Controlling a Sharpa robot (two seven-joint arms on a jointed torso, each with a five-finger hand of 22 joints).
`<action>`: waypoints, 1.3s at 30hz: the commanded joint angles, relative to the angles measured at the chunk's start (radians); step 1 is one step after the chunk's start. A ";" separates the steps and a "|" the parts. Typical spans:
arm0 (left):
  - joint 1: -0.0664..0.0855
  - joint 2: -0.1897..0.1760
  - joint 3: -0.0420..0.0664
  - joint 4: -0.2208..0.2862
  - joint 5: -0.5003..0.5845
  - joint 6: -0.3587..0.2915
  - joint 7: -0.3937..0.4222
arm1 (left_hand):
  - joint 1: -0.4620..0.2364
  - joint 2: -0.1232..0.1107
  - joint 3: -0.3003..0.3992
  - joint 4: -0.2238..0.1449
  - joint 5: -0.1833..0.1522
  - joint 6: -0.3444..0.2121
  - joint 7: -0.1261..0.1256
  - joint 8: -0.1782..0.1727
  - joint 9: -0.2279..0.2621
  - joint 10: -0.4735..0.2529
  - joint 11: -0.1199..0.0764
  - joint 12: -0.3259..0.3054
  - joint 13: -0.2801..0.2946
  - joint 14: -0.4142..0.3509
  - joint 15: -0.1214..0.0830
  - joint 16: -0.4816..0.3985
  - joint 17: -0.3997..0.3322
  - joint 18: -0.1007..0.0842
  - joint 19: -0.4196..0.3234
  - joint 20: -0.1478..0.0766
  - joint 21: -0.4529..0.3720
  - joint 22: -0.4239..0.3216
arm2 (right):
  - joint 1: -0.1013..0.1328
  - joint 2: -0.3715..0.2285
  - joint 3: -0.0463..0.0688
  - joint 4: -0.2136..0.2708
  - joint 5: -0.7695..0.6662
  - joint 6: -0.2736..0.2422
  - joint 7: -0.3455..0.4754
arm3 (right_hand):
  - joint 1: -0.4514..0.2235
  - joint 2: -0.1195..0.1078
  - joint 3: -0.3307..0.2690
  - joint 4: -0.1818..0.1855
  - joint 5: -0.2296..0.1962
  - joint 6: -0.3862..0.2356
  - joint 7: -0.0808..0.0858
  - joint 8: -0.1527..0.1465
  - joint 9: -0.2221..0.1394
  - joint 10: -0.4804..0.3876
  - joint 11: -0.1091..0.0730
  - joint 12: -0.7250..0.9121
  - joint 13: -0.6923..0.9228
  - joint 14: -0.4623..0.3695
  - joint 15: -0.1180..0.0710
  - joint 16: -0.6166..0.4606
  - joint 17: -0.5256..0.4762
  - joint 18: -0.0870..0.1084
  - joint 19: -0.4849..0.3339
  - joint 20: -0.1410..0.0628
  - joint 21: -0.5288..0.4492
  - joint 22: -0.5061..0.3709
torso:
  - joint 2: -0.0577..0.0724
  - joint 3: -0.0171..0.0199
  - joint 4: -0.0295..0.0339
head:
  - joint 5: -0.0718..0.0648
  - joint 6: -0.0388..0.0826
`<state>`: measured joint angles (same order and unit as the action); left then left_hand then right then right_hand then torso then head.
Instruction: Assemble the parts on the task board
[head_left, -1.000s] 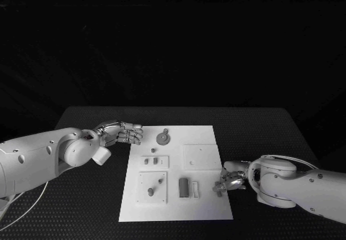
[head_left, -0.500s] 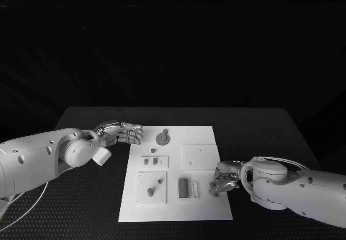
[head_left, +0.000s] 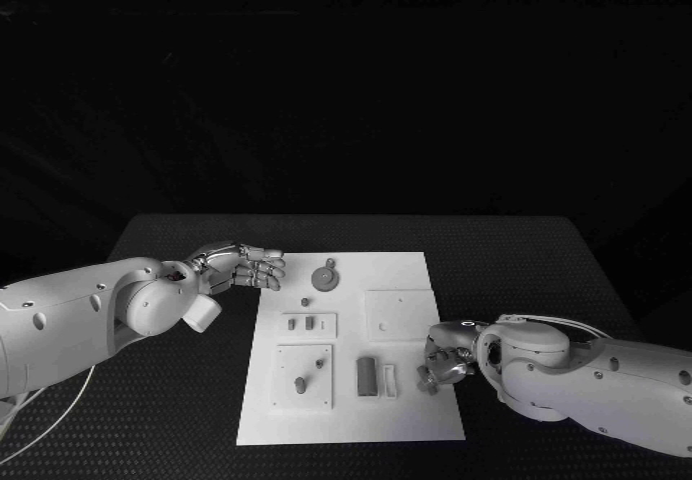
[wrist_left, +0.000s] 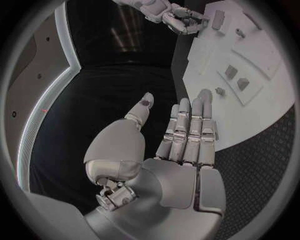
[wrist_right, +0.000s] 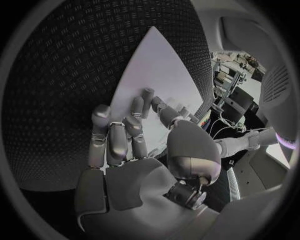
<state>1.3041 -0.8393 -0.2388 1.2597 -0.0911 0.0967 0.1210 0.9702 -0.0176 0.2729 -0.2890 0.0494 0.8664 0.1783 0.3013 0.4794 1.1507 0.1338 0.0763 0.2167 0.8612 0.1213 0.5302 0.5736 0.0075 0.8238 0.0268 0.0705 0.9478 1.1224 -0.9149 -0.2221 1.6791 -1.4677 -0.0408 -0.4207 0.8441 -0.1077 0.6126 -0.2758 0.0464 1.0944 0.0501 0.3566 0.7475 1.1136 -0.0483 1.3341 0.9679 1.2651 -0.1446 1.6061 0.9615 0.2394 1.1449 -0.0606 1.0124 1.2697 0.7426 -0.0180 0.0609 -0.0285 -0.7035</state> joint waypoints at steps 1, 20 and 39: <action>0.001 0.000 0.001 0.003 -0.001 0.009 0.016 | -0.003 0.001 -0.006 0.000 0.000 -0.008 -0.002 -0.002 0.002 -0.003 -0.004 0.001 0.001 0.001 0.002 -0.004 0.001 0.007 -0.003 -0.003 0.002 0.000 | -0.014 0.004 -0.011 -0.009 0.016 0.024 -0.008 | 0.009 0.029 0.005 -0.014 0.003 -0.007 0.012 -0.051 -0.021 -0.016 0.002 -0.014 -0.019 -0.008 0.000 -0.008 -0.006 0.022 -0.002 0.007 -0.007 0.001 | 0.001 0.0005 -0.0001 | 0.000 -0.002; 0.003 -0.012 0.006 0.041 -0.015 -0.156 0.189 | 0.034 -0.013 -0.012 0.000 0.000 -0.048 0.014 -0.024 -0.009 -0.081 0.022 -0.014 -0.027 -0.095 0.049 -0.083 -0.039 -0.007 -0.127 0.042 -0.008 -0.032 | -0.014 0.012 -0.010 -0.016 0.283 -0.044 0.044 | -0.002 0.143 0.015 -0.019 0.003 -0.072 0.044 -0.116 -0.063 -0.020 0.033 -0.040 -0.019 -0.036 0.027 -0.013 -0.027 0.022 -0.021 0.011 -0.011 0.013 | 0.001 -0.0006 -0.0007 | 0.000 -0.005; 0.004 -0.018 0.006 0.079 -0.042 -0.209 0.243 | 0.037 -0.010 0.005 0.000 0.001 -0.061 0.010 -0.026 -0.014 -0.117 0.025 -0.006 -0.057 -0.094 0.059 -0.124 -0.071 0.016 -0.107 0.052 -0.003 -0.059 | -0.012 0.016 -0.006 0.019 0.431 -0.196 0.071 | 0.006 0.155 0.010 -0.019 0.003 -0.060 0.042 -0.115 -0.067 -0.020 0.030 -0.040 -0.015 -0.041 0.025 -0.013 -0.033 0.022 -0.022 0.011 -0.009 0.019 | 0.001 0.0014 -0.0007 | 0.005 -0.004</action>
<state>1.3070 -0.8579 -0.2332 1.3382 -0.1295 -0.1050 0.3413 1.0026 -0.0314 0.2715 -0.2905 0.0494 0.8126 0.1855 0.2786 0.4665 1.0396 0.1555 0.0685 0.1602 0.7661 0.1769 0.4102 0.5038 0.0075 0.7079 0.0788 0.0628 0.8903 1.1116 -0.9003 -0.2281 1.6945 -1.0860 -0.1920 -0.3648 0.8505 0.0428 0.6223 -0.2956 0.0463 1.0411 0.0783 0.2342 0.6765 1.0864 -0.0145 1.2995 0.9517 1.2266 -0.1173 1.5974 0.9293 0.2351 1.1249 -0.0483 1.0008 1.2874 0.7433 -0.0173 0.0603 -0.0243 -0.7076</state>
